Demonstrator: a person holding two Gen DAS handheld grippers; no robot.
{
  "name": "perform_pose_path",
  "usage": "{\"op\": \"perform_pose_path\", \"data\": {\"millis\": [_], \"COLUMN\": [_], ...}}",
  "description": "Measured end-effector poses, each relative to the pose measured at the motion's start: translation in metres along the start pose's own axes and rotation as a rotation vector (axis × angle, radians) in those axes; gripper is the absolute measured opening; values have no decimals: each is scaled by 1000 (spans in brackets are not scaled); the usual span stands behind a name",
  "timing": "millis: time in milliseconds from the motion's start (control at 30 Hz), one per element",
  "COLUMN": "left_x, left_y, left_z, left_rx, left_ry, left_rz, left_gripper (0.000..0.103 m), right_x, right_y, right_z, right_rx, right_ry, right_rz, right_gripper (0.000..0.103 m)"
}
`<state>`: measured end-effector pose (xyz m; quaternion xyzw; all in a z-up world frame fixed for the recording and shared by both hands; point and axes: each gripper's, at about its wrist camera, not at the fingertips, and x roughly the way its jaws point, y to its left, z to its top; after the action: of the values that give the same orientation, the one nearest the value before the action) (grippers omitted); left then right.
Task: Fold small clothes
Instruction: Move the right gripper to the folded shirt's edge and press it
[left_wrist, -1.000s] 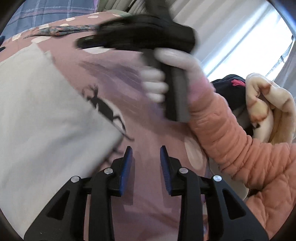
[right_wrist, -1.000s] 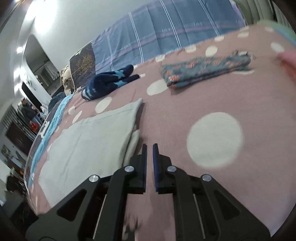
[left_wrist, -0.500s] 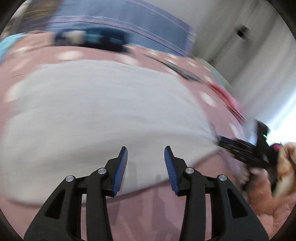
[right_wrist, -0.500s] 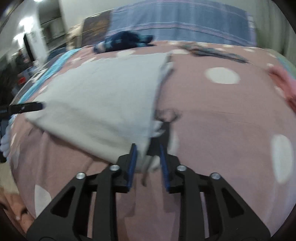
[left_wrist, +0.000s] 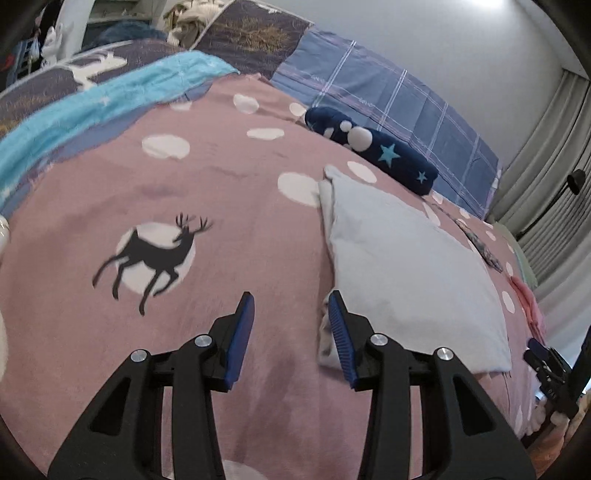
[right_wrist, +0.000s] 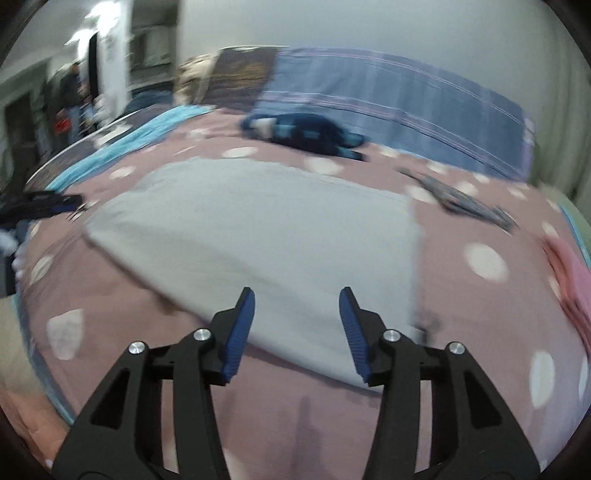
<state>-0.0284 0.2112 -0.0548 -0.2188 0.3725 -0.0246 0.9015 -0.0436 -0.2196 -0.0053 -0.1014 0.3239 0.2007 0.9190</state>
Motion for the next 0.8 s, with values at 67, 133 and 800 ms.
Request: {"op": "perform_pose_path", "data": {"millis": [67,133,800], "left_x": [5,9,14], "left_y": [5,13,53], "left_z": [-5,-8,38], "left_rx": [6,1,-31], "left_ry": [19,27,-29], "left_rz": [-27,-51,-206], "left_gripper": [42,42,47], "right_x": [10,17,129], "right_y": [33,68,295], "right_z": [9,14,44], "right_rx": [-70,-149,-779], "right_ry": [8,14,-16], "right_rz": [41,77,-144], "right_gripper": [51,55,61]}}
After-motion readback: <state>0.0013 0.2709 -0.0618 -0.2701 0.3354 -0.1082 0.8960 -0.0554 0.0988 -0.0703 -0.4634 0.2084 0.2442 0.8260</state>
